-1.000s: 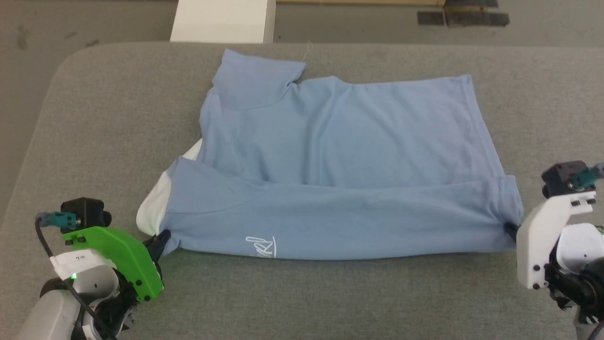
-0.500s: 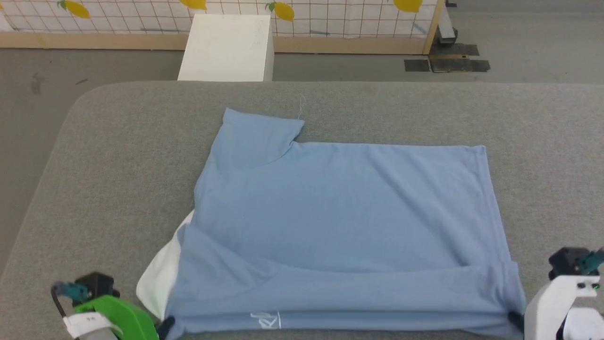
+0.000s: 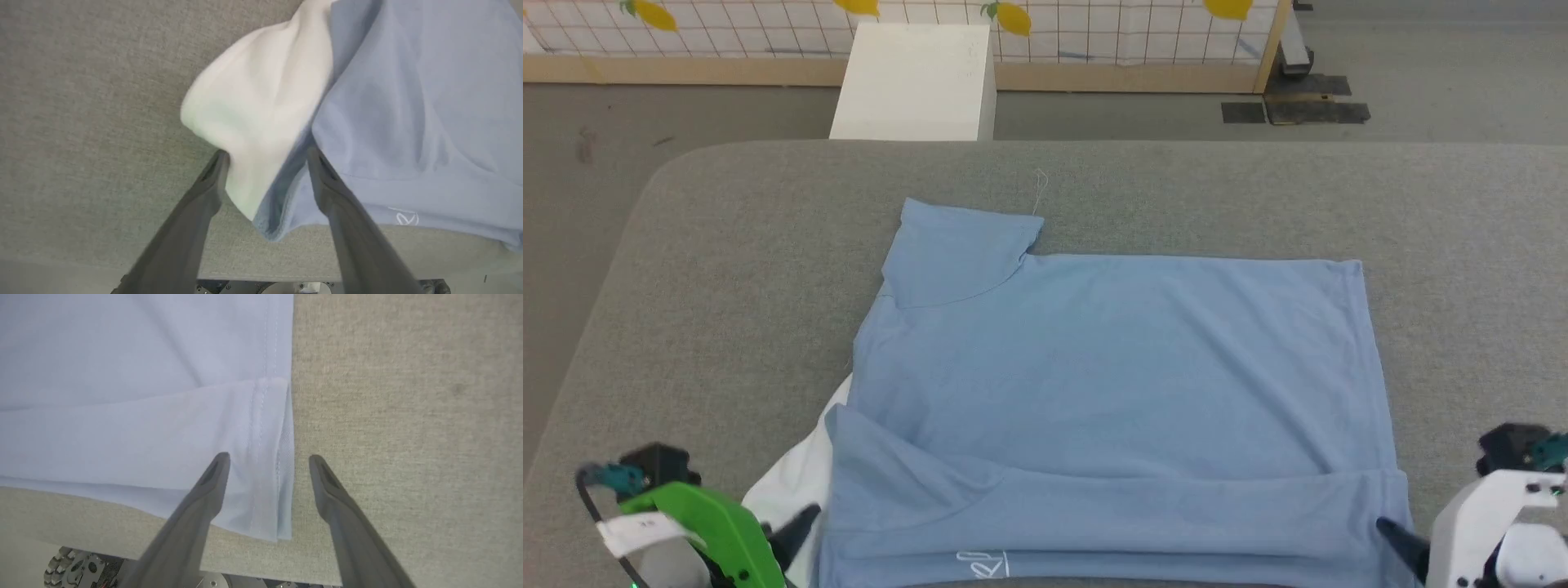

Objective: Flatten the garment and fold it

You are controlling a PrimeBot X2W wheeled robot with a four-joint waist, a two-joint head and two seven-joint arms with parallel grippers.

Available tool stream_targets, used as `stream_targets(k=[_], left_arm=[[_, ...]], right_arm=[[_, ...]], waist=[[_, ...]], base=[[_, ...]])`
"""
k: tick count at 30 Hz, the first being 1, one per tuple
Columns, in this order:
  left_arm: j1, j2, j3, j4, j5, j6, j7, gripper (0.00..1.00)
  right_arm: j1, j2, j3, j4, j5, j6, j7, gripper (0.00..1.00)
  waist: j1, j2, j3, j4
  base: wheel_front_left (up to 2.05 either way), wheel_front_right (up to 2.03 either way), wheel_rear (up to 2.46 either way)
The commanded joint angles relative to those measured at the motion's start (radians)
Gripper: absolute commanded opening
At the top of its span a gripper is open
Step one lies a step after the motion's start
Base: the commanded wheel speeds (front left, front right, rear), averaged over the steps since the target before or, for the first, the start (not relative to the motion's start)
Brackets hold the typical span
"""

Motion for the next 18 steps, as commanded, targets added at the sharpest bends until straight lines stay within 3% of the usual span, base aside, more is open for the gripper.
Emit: stream_targets(k=[1,6,9,14,18], left_arm=[[-0.028,0.018,0.013,-0.033,0.003,0.004,0.004,1.00],[-0.082,0.041,0.056,-0.143,0.003,-0.001,-0.017,1.00],[-0.126,0.037,0.087,-0.176,0.030,-0.015,-0.092,1.00],[-0.183,0.010,0.103,-0.146,0.113,-0.064,-0.277,1.00],[-0.199,-0.014,0.091,-0.095,0.189,-0.128,-0.453,1.00]], right_arm=[[-0.025,-0.011,-0.007,-0.024,0.013,-0.001,-0.006,1.00],[-0.072,-0.043,-0.039,-0.113,0.045,-0.001,-0.021,1.00],[-0.120,-0.056,-0.067,-0.150,0.051,-0.001,-0.074,1.00],[-0.185,-0.094,-0.069,-0.168,0.041,-0.001,-0.261,1.00],[-0.199,-0.115,-0.061,-0.144,0.019,-0.001,-0.443,1.00]], waist=[[0.0000,0.0036,-0.012,-0.005],[0.0000,0.0036,-0.037,-0.015],[0.0000,0.0036,-0.047,-0.022],[0.0000,0.0036,-0.053,-0.031],[0.0000,0.0036,-0.047,-0.033]], base=[[0.00,0.00,0.00],[0.00,0.00,0.00],[0.00,0.00,0.00],[0.00,0.00,0.00],[0.00,0.00,0.00]])
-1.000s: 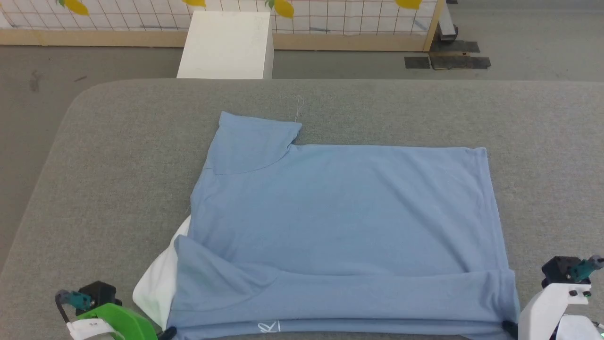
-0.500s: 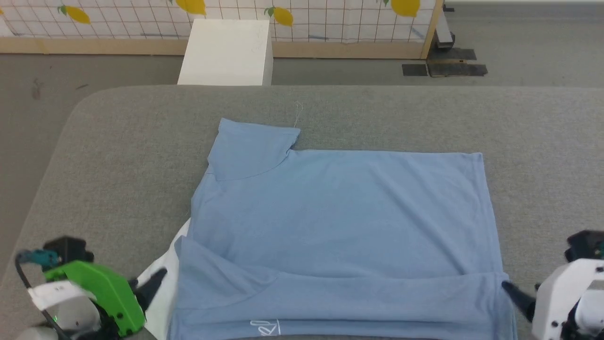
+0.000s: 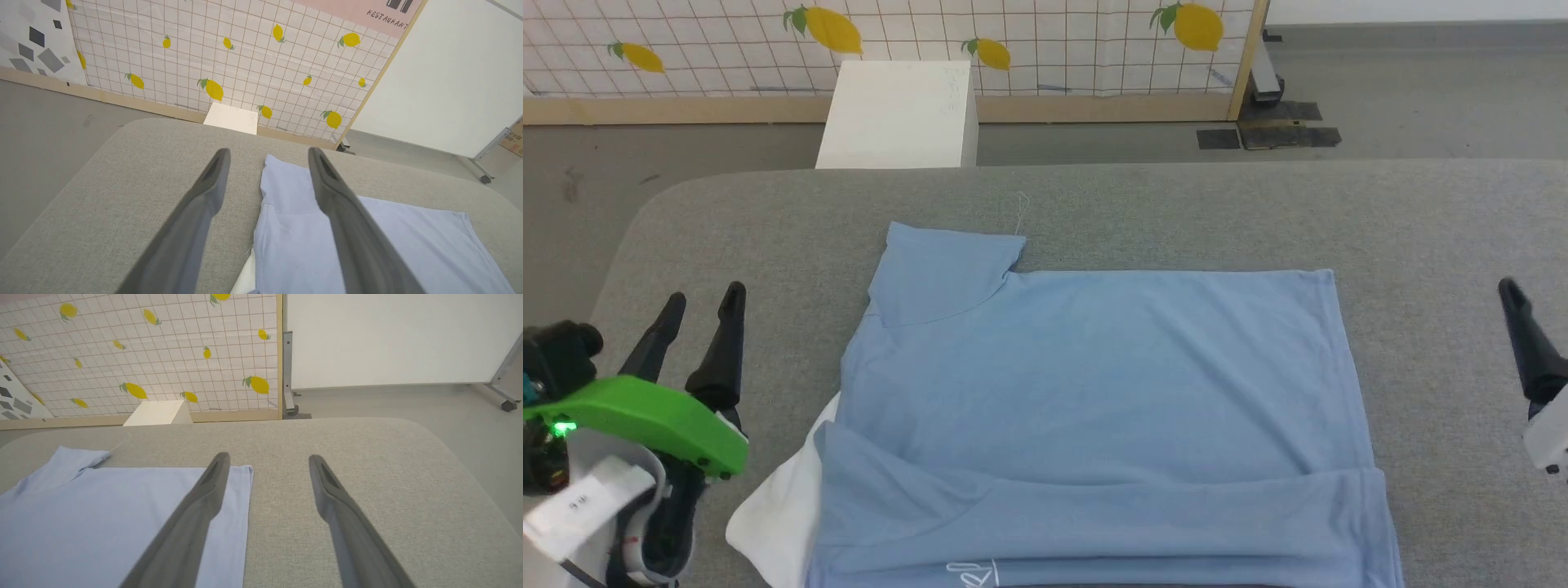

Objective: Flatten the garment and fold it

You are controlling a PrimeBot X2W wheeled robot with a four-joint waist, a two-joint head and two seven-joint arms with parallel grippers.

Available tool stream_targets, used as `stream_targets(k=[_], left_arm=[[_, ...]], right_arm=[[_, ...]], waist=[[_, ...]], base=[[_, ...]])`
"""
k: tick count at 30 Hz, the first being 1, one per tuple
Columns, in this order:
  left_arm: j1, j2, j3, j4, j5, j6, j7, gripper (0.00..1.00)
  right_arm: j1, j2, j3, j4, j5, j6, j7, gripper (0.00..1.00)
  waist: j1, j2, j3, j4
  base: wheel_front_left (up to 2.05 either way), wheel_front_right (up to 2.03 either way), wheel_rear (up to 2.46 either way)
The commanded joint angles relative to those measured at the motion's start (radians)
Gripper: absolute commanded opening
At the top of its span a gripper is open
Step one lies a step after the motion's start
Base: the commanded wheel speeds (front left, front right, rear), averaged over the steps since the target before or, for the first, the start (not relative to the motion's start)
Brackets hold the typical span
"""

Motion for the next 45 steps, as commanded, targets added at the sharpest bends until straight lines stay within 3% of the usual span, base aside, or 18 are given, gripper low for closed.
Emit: stream_targets(k=[1,5,10,16,24,31,38,41,45], left_arm=[[-0.011,-0.007,-0.008,0.025,0.028,-0.022,-0.045,1.00],[-0.017,-0.029,-0.025,0.093,0.087,-0.061,-0.185,1.00],[-0.027,-0.045,-0.055,0.170,0.149,-0.088,-0.300,1.00],[-0.042,-0.063,-0.076,0.236,0.190,-0.099,-0.360,1.00],[-0.058,-0.068,-0.092,0.281,0.202,-0.110,-0.372,1.00],[-0.200,-0.061,-0.109,0.313,0.177,-0.146,-0.319,1.00],[-0.507,-0.034,-0.179,0.422,0.185,-0.193,-0.217,1.00],[-0.644,-0.021,-0.232,0.507,0.181,-0.205,-0.129,1.00],[-0.816,-0.004,-0.292,0.643,0.154,-0.210,0.068,1.00]], right_arm=[[-0.014,0.002,0.002,0.012,-0.004,-0.001,-0.065,1.00],[-0.007,0.002,0.010,0.049,-0.019,-0.001,-0.236,1.00],[0.018,-0.006,0.051,0.090,-0.025,-0.001,-0.367,1.00],[0.039,0.001,0.062,0.133,-0.031,-0.001,-0.436,1.00],[0.036,0.024,0.056,0.160,-0.035,-0.001,-0.452,1.00],[-0.018,0.045,0.054,0.127,-0.062,-0.001,-0.434,1.00],[-0.111,0.082,0.084,0.068,-0.104,-0.001,-0.419,1.00],[-0.145,0.102,0.102,0.049,-0.120,-0.001,-0.415,1.00],[-0.170,0.132,0.120,0.027,-0.143,-0.001,-0.412,1.00]], waist=[[0.0000,0.0036,0.005,-0.001],[0.0000,0.0036,0.023,0.003],[0.0000,0.0036,0.046,0.011],[0.0000,0.0036,0.064,0.020],[0.0000,0.0036,0.085,0.013],[0.0000,0.0036,0.167,0.007],[0.0000,0.0036,0.306,-0.030],[0.0000,0.0036,0.360,-0.054],[0.0000,0.0036,0.425,-0.091]], base=[[0.00,0.00,0.00],[0.00,0.00,0.00],[0.00,0.00,0.00],[0.00,0.00,0.00],[0.00,0.00,0.00],[0.00,0.00,0.00],[0.00,0.00,0.00],[0.00,0.00,0.00],[0.00,0.00,0.00]])
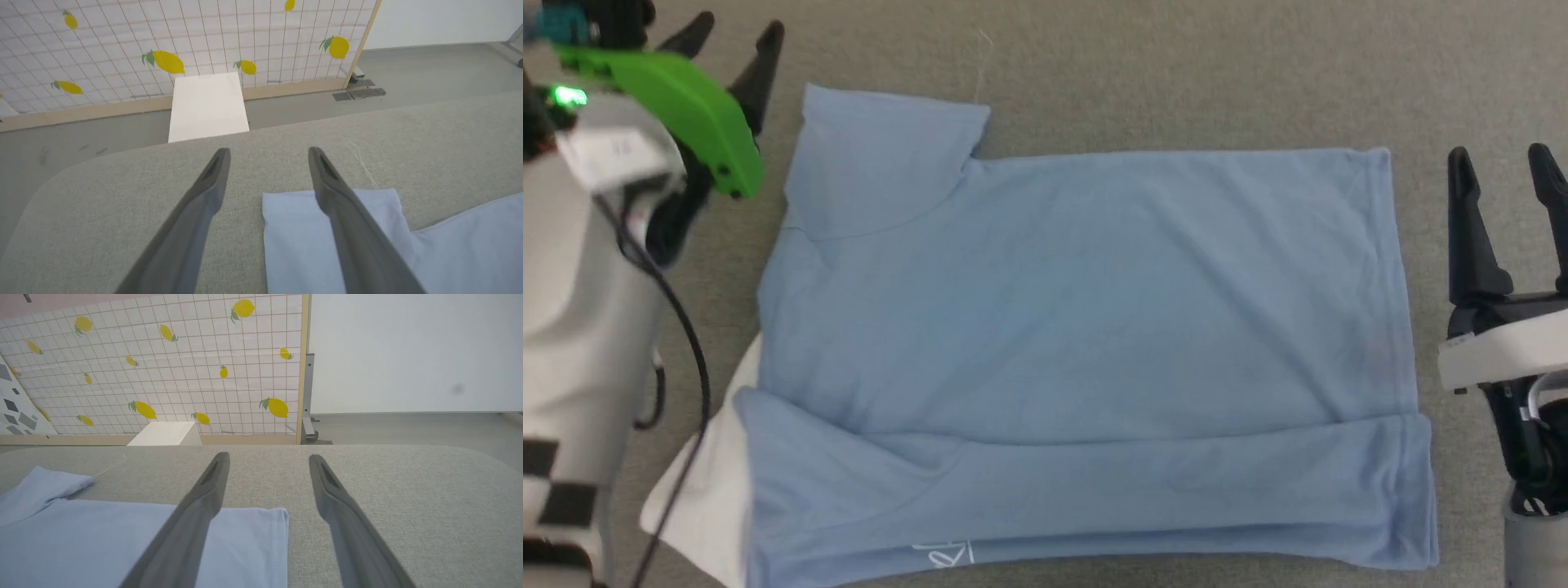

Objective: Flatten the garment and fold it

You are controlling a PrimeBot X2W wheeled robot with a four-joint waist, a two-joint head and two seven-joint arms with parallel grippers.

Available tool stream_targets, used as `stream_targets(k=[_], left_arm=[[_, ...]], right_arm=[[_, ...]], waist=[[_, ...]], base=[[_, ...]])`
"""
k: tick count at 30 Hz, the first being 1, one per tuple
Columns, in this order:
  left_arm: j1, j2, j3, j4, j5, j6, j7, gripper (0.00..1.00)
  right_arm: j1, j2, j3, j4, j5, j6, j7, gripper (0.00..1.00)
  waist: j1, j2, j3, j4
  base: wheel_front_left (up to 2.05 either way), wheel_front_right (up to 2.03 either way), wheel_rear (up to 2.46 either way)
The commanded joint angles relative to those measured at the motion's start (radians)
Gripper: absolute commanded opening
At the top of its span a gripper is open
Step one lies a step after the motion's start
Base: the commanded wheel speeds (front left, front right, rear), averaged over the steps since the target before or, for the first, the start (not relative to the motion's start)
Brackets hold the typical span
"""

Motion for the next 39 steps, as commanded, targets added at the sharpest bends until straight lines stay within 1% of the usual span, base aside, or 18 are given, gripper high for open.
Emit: stream_targets(k=[1,4,7,9,11,15,16,17,19,22,24,27,29,31,33,36,38,39], left_arm=[[-0.041,0.009,-0.014,0.030,-0.010,-0.005,0.056,1.00],[-0.127,0.017,-0.049,0.112,-0.030,-0.006,0.251,1.00],[-0.180,0.028,-0.077,0.155,-0.033,0.001,0.405,1.00],[-0.196,0.029,-0.087,0.172,-0.044,0.009,0.493,1.00],[-0.202,0.042,-0.110,0.181,-0.032,0.023,0.566,1.00],[-0.178,0.062,-0.141,0.183,-0.023,0.047,0.677,1.00],[-0.167,0.060,-0.140,0.178,-0.035,0.047,0.698,0.44],[-0.157,0.056,-0.134,0.173,-0.051,0.049,0.712,0.00],[-0.141,0.054,-0.131,0.152,-0.071,0.046,0.731,0.00],[-0.126,0.046,-0.110,0.111,-0.103,0.041,0.713,0.00],[-0.120,0.038,-0.085,0.084,-0.132,0.043,0.690,0.00],[-0.118,0.033,-0.051,0.038,-0.165,0.044,0.658,0.00],[-0.117,0.036,-0.031,0.004,-0.182,0.042,0.639,0.00],[-0.114,0.045,-0.017,-0.031,-0.192,0.044,0.630,0.00],[-0.108,0.054,-0.004,-0.067,-0.202,0.045,0.623,0.00],[-0.096,0.067,0.009,-0.119,-0.213,0.053,0.626,0.00],[-0.091,0.073,0.014,-0.151,-0.216,0.057,0.625,0.00],[-0.089,0.075,0.015,-0.165,-0.217,0.058,0.625,0.00]], right_arm=[[-0.012,0.009,0.003,-0.009,-0.011,-0.001,0.000,1.00],[-0.002,0.026,0.001,-0.022,-0.023,-0.001,-0.006,1.00],[0.014,0.041,-0.012,-0.032,-0.029,-0.001,-0.013,1.00],[0.023,0.049,-0.018,-0.038,-0.031,-0.001,-0.018,1.00],[0.029,0.054,-0.022,-0.044,-0.033,-0.001,-0.022,1.00],[0.032,0.061,-0.022,-0.052,-0.036,-0.001,-0.027,1.00],[0.030,0.062,-0.021,-0.054,-0.037,-0.001,-0.027,1.00],[0.028,0.063,-0.020,-0.055,-0.039,-0.001,-0.027,1.00],[0.023,0.064,-0.020,-0.058,-0.045,-0.001,-0.021,1.00],[0.008,0.061,-0.025,-0.066,-0.056,-0.001,0.000,1.00],[-0.012,0.049,-0.024,-0.071,-0.063,-0.001,0.030,1.00],[-0.069,0.011,-0.016,-0.069,-0.064,-0.001,0.114,1.00],[-0.124,-0.010,-0.015,-0.058,-0.056,-0.001,0.203,1.00],[-0.190,-0.047,0.003,-0.043,-0.058,-0.001,0.311,1.00],[-0.259,-0.082,0.028,-0.015,-0.058,-0.001,0.452,1.00],[-0.355,-0.118,0.073,0.040,-0.056,-0.001,0.701,1.00],[-0.404,-0.132,0.097,0.069,-0.054,-0.001,0.853,1.00],[-0.424,-0.140,0.111,0.077,-0.059,-0.001,0.913,1.00]], waist=[[-0.0001,0.0036,0.094,-0.065],[-0.0001,0.0036,0.126,-0.086],[-0.0001,0.0036,0.150,-0.102],[-0.0001,0.0036,0.163,-0.108],[-0.0001,0.0036,0.171,-0.110],[-0.0001,0.0036,0.177,-0.113],[-0.0001,0.0036,0.177,-0.111],[-0.0001,0.0036,0.176,-0.108],[-0.0001,0.0036,0.173,-0.100],[-0.0001,0.0036,0.167,-0.084],[-0.0001,0.0036,0.160,-0.075],[-0.0001,0.0036,0.154,-0.064],[-0.0001,0.0036,0.154,-0.060],[-0.0001,0.0036,0.157,-0.057],[-0.0001,0.0036,0.165,-0.052],[-0.0001,0.0036,0.181,-0.041],[-0.0001,0.0036,0.194,-0.031],[-0.0001,0.0036,0.201,-0.026]], base=[[0.00,0.00,0.00],[0.00,0.00,0.00],[0.00,0.00,0.00],[0.00,0.00,0.00],[0.00,0.00,0.00],[0.00,0.00,0.00],[0.00,0.00,0.00],[0.00,0.00,0.00],[0.00,0.00,0.00],[0.00,0.00,0.00],[0.00,0.00,0.00],[0.00,0.00,0.00],[0.00,0.00,0.00],[0.00,0.00,0.00],[0.00,0.00,0.00],[0.00,0.00,0.00],[0.00,0.00,0.00],[0.00,0.00,0.00]])
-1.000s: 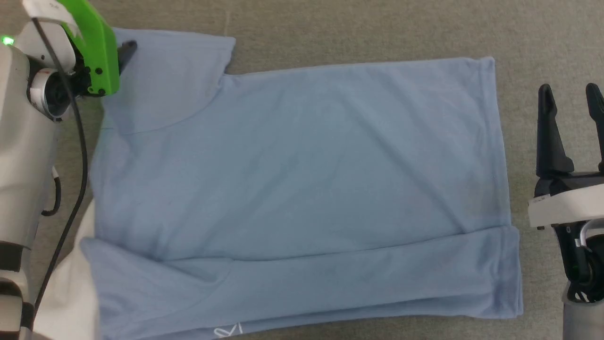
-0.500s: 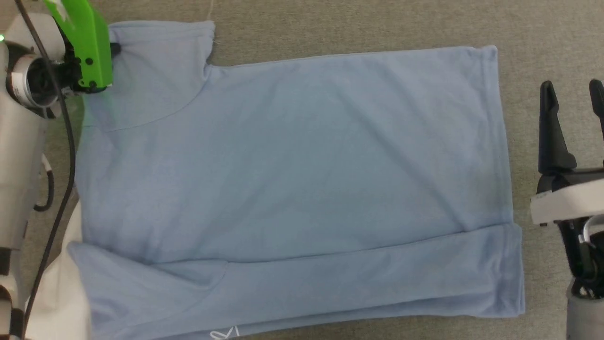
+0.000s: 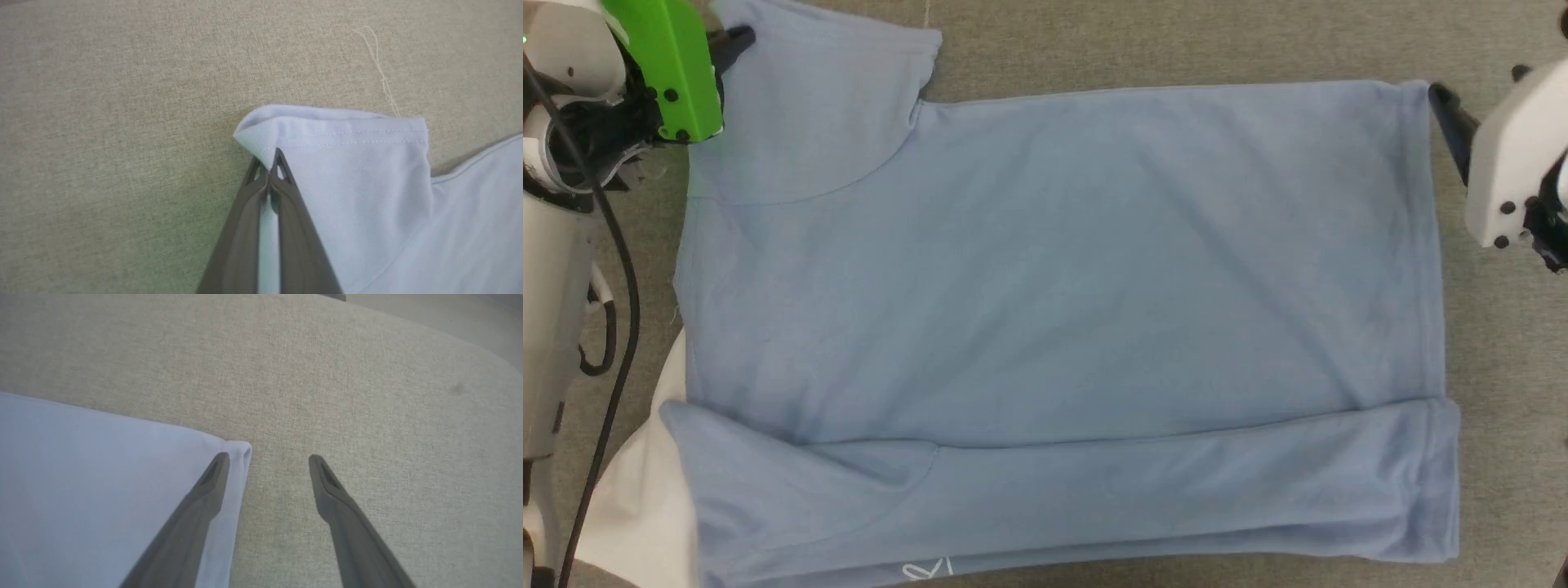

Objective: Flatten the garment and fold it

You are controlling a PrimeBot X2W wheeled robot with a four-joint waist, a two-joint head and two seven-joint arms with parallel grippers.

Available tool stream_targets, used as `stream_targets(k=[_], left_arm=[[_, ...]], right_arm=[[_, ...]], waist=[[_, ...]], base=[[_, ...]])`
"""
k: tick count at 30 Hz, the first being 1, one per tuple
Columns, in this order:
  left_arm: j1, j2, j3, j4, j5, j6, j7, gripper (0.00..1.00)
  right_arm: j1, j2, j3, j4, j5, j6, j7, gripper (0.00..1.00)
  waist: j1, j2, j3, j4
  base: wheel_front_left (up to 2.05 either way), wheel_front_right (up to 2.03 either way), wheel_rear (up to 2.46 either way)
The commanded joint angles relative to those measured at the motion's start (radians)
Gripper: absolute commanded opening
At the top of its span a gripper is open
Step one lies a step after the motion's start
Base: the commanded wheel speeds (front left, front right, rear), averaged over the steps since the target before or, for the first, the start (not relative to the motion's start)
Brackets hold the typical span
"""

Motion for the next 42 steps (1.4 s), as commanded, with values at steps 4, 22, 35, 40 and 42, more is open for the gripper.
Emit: stream_targets(k=[4,22,35,40,42], left_arm=[[0.018,0.011,0.010,-0.061,-0.017,0.008,-0.004,0.00],[0.056,0.019,0.030,-0.121,-0.049,0.001,-0.041,0.00],[0.196,0.009,0.081,-0.181,-0.094,0.020,-0.138,0.00],[0.328,0.020,0.104,-0.239,-0.114,0.067,-0.150,0.00],[0.387,0.020,0.111,-0.261,-0.123,0.087,-0.156,0.00]], right_arm=[[-0.080,-0.017,0.054,0.023,-0.015,-0.001,0.179,1.00],[-0.074,0.029,0.031,0.063,-0.065,-0.001,0.290,0.00],[0.061,0.038,-0.051,0.077,0.037,-0.001,0.011,0.00],[0.174,0.043,-0.087,0.108,0.088,-0.001,-0.080,0.00],[0.223,0.047,-0.103,0.118,0.107,-0.001,-0.107,0.00]], waist=[[-0.0001,0.0036,0.045,0.036],[-0.0001,0.0036,0.057,0.068],[-0.0001,0.0036,-0.231,0.079],[-0.0001,0.0036,-0.334,0.087],[-0.0001,0.0036,-0.370,0.091]], base=[[0.00,0.00,0.00],[0.00,0.00,0.00],[0.00,0.00,0.00],[0.00,0.00,0.00],[0.00,0.00,0.00]])
